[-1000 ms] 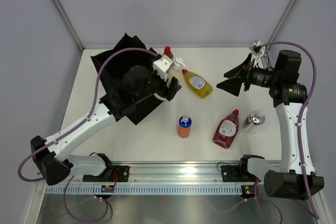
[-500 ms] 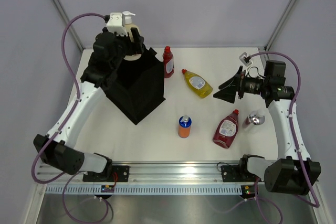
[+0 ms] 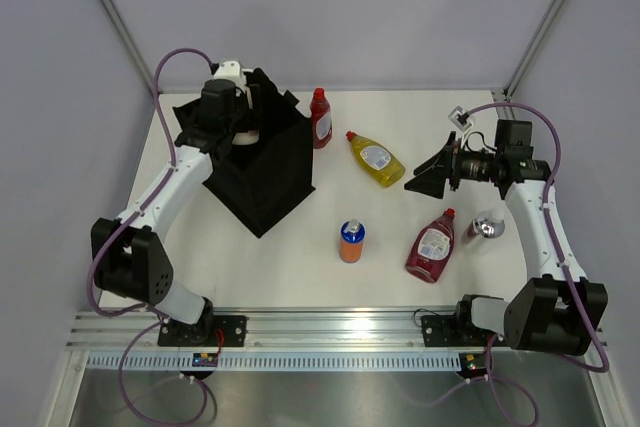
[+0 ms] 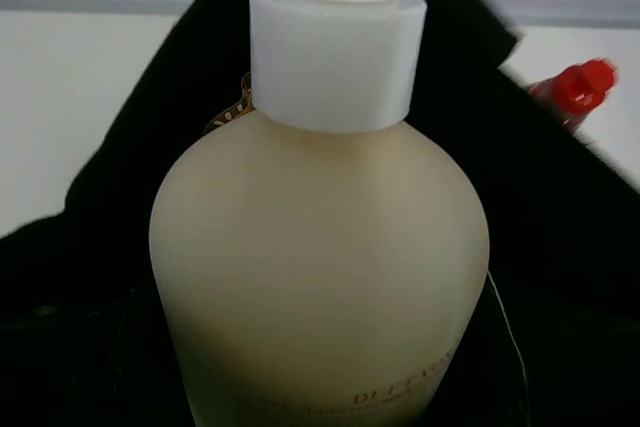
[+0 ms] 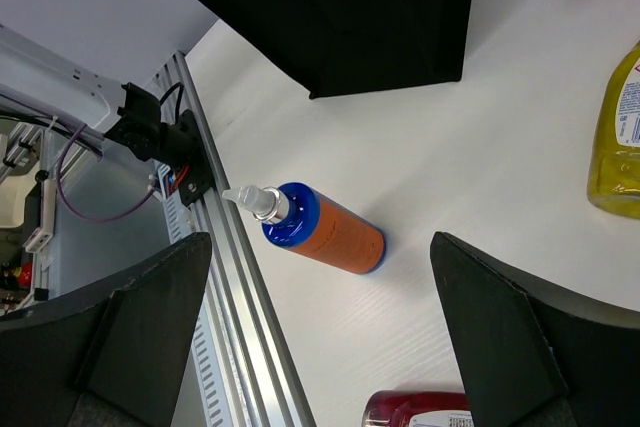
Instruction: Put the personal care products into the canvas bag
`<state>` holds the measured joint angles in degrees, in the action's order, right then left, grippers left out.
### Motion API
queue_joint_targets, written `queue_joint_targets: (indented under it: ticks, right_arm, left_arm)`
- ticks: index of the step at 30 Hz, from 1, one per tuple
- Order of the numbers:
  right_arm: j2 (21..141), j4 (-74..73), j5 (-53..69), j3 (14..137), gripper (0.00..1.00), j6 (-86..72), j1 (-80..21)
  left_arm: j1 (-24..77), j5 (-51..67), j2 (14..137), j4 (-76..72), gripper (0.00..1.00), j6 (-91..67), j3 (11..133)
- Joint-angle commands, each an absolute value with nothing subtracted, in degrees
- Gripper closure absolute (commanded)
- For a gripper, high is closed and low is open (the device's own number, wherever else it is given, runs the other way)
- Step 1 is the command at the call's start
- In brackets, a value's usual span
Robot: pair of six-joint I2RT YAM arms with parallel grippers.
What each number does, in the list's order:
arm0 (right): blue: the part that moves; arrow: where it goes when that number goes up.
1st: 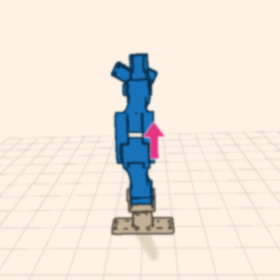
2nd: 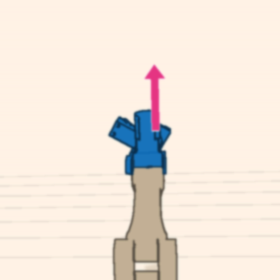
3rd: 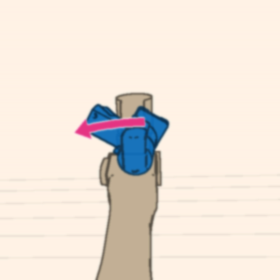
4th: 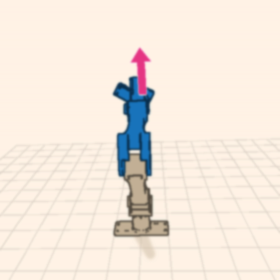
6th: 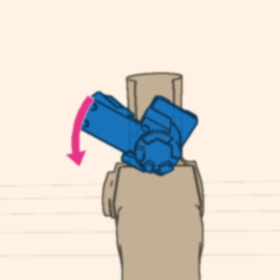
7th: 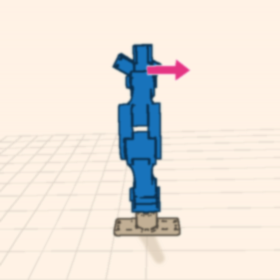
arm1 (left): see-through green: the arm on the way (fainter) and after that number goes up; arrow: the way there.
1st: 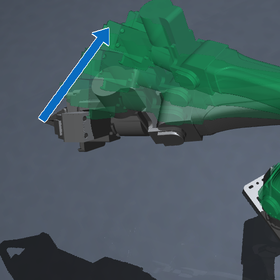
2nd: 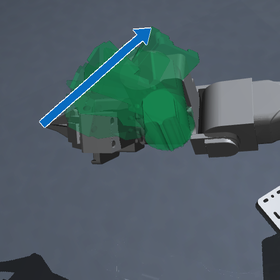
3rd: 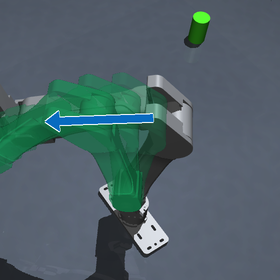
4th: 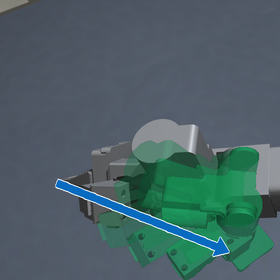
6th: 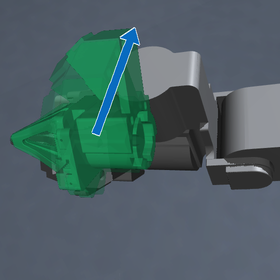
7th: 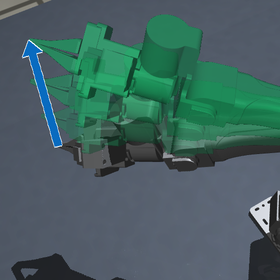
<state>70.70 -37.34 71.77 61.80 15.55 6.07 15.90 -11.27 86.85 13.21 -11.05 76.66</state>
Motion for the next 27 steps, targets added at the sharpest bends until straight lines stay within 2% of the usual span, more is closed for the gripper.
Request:
queue_joint_targets:
  ticks: [1, 3, 7, 8, 9, 11, 13, 15, 16, 19, 27]
  right_arm:
    - [71.8, -37.44, 73.74, 61.79, 0.0, 17.84, 6.33]
    - [72.33, -37.79, 73.48, 61.79, 0.0, 18.54, 6.33]
    - [72.86, -38.23, 73.3, 61.87, 0.01, 19.07, 6.33]
    - [72.86, -38.41, 73.3, 61.87, 0.01, 19.33, 6.33]
    - [72.77, -38.5, 73.21, 61.87, 0.0, 19.42, 6.33]
    - [72.77, -38.58, 73.13, 61.7, 0.0, 19.6, 6.33]
    - [72.77, -38.76, 72.86, 61.7, 0.01, 19.95, 6.33]
    - [72.77, -39.02, 72.69, 61.61, 0.01, 20.21, 6.33]
    - [72.86, -39.02, 72.69, 61.7, 0.0, 20.3, 6.33]
    - [73.04, -39.99, 72.86, 61.87, 0.0, 21.18, 6.33]
    - [73.74, -45.6, 72.77, 62.66, 0.01, 28.02, 6.33]
  left_arm:
    - [14.07, -11.43, 85.08, 2.11, 1.0, -12.04, 75.51]
    - [13.71, -10.47, 86.3, 2.64, 0.99, -12.04, 74.89]
    - [13.45, -8.62, 89.2, 3.77, 0.82, -12.13, 75.49]
    - [13.36, -8.44, 89.82, 4.21, 0.74, -12.22, 76.19]
    - [13.36, -7.74, 91.13, 4.48, 0.6, -12.3, 76.64]
    - [13.27, -7.38, 92.28, 5.44, 0.43, -12.92, 77.95]
    - [13.27, -6.68, 94.04, 6.93, 0.22, -13.44, 78.83]
    - [13.27, -6.24, 95.01, 7.47, 0.14, -13.8, 79.63]
    - [13.27, -6.24, 95.62, 7.91, 0.06, -13.97, 79.72]
    - [13.1, -5.8, 95.8, 7.73, 0.01, -14.24, 79.54]
    - [12.48, -0.99, 93.87, 8.61, 0.01, -13.97, 81.47]
